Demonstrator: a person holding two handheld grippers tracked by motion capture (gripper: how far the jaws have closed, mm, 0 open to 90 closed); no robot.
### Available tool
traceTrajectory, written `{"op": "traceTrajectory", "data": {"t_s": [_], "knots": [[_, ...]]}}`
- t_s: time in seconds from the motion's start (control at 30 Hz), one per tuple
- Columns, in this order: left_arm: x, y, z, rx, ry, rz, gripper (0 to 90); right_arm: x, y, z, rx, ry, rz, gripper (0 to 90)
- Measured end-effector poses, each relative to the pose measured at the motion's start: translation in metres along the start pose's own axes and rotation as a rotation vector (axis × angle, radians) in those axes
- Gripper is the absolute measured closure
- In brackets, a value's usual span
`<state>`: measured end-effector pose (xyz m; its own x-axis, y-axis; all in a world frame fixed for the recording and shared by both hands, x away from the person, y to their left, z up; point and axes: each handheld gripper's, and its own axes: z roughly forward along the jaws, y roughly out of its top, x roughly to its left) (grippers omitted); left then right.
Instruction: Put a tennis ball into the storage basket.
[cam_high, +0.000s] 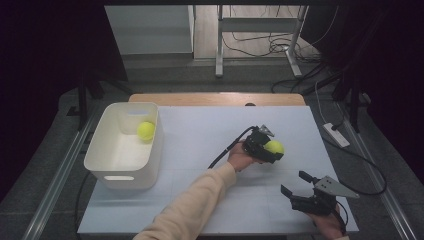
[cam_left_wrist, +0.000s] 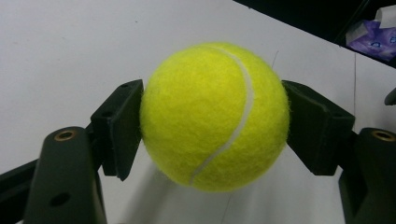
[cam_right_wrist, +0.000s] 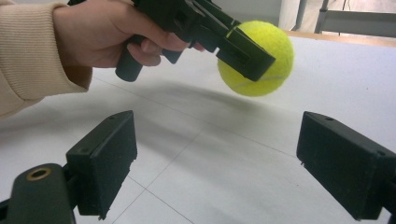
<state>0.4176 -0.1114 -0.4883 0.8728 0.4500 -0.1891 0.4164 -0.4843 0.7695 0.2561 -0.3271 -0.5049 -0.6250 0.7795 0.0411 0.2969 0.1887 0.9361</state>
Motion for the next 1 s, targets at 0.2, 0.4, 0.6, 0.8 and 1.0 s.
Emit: {"op": "traceTrajectory", "data": {"t_s": [0.2, 0.4, 0.6, 0.8, 1.0], "knots": [[0.002, -0.001, -0.012, -0.019, 0.019, 0.003, 27.1, 0.0, 0.0, 0.0, 0.002, 0.001, -0.003, 12.2], [0.004, -0.001, -0.027, -0.049, 0.034, -0.008, 27.1, 0.001, 0.001, 0.001, 0.006, 0.003, -0.005, 12.2], [0.005, -0.004, -0.036, -0.059, 0.045, -0.01, 27.1, 0.001, 0.001, 0.002, 0.006, 0.001, -0.005, 12.2], [0.003, -0.005, -0.046, -0.073, 0.036, -0.003, 27.1, 0.001, 0.001, 0.002, 0.009, 0.001, -0.007, 12.2], [0.003, -0.006, -0.055, -0.092, 0.043, 0.002, 27.1, 0.002, 0.001, 0.003, 0.008, 0.001, -0.009, 12.2]]}}
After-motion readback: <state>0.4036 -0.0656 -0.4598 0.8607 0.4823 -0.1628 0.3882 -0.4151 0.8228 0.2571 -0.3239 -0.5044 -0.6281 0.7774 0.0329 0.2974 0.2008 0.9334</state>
